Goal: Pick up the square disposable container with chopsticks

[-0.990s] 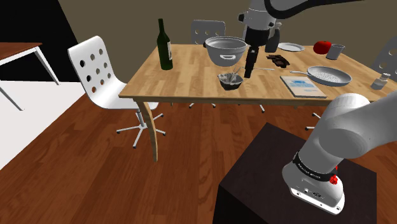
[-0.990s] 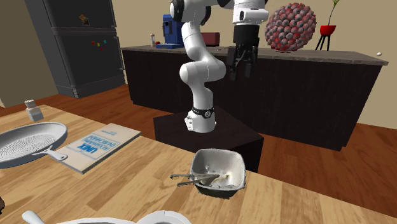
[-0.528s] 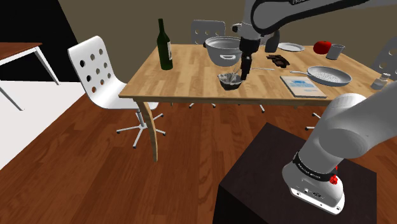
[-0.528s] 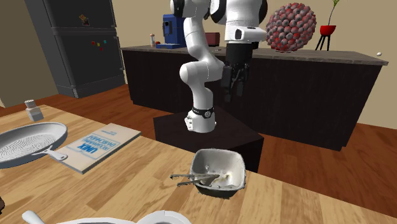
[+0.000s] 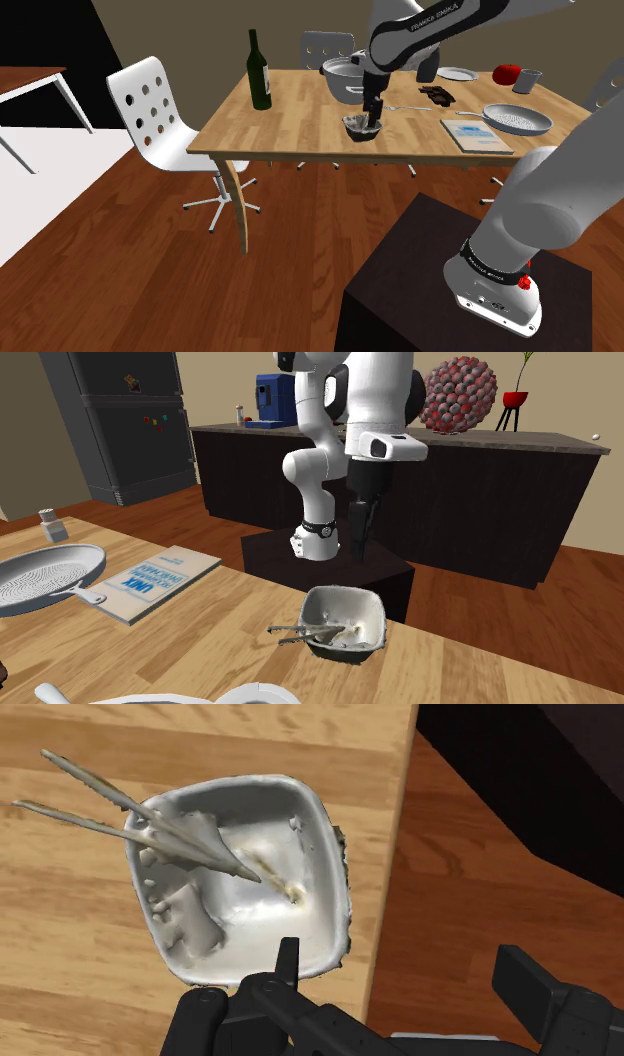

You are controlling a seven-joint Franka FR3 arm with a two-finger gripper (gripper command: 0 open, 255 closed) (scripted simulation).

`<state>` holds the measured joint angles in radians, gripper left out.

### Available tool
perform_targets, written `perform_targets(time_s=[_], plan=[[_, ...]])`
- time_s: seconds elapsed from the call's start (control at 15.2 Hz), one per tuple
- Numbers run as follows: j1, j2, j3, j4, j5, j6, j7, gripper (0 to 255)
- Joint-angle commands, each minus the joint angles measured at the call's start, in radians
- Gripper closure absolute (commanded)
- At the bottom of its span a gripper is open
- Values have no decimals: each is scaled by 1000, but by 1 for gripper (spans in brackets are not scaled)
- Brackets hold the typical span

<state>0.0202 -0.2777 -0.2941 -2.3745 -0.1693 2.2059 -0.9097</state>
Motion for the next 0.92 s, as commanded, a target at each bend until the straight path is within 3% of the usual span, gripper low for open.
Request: perform_targets(time_s=[0.0, 0.66, 0.73, 0.86], plan=[[8, 82, -28, 44, 16, 49, -82, 0], [7, 147, -38, -5, 29, 162, -95, 0], [8, 147, -38, -5, 29, 161, -95, 255], [8, 146, -38, -5, 28, 161, -94, 255]])
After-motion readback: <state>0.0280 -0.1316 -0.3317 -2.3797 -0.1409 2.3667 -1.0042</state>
